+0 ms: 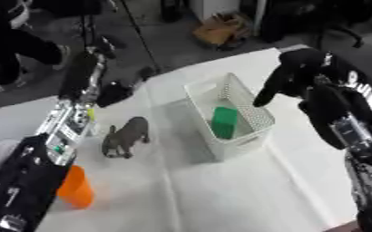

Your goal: Pick up objects on the table and place them in the box.

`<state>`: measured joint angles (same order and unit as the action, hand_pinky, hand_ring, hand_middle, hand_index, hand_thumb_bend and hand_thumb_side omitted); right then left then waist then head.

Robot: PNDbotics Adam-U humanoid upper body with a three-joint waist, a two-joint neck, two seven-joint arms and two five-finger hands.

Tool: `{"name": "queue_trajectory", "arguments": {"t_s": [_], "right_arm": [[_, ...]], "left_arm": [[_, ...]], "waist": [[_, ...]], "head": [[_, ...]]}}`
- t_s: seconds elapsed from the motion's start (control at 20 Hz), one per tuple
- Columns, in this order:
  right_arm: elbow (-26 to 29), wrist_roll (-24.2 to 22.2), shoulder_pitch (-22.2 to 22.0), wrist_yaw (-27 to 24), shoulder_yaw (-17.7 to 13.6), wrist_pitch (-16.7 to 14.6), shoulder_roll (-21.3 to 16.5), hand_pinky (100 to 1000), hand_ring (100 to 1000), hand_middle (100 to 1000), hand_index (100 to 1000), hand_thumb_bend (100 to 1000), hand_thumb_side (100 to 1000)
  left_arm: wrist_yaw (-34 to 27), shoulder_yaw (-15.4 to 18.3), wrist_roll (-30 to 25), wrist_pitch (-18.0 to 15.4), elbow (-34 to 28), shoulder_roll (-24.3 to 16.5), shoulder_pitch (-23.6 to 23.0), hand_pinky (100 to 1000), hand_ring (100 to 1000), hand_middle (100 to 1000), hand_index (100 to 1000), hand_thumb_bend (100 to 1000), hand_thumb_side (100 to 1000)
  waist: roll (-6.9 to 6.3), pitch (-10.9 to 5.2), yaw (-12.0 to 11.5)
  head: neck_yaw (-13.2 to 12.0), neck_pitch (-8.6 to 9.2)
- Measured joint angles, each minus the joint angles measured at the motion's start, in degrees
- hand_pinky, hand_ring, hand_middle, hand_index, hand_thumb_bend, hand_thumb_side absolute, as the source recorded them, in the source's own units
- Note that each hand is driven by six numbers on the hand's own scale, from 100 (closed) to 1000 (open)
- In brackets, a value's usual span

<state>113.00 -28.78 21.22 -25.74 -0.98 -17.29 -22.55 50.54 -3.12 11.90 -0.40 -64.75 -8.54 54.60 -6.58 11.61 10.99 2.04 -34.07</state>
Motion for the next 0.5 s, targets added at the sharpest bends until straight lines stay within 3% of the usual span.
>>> {"name": "queue_trajectory", "arguments": {"t_s": [0.25,0.5], "right_arm": [[-1.11,0.9,-1.95,1.52,-1.24,-0.43,-0.4,588,593,628,860,175,590],[-2.32,1.74,-3.72,2.81,-2.51,-0.93,-0.5,586,591,626,861,172,595]], "left_arm": [[-10.01,1.69,-5.31,5.32,-7.76,-7.89,-5.53,642,703,831,844,597,1000],[-20.67,3.71,-6.99,7.98,-14.51,-14.4,-14.21,637,700,836,849,575,1000]], "waist": [[0.93,-0.43,-4.83],[1.91,-0.47,-8.22]], "head": [[1.91,-0.77],[3.4,-1.25]]}}
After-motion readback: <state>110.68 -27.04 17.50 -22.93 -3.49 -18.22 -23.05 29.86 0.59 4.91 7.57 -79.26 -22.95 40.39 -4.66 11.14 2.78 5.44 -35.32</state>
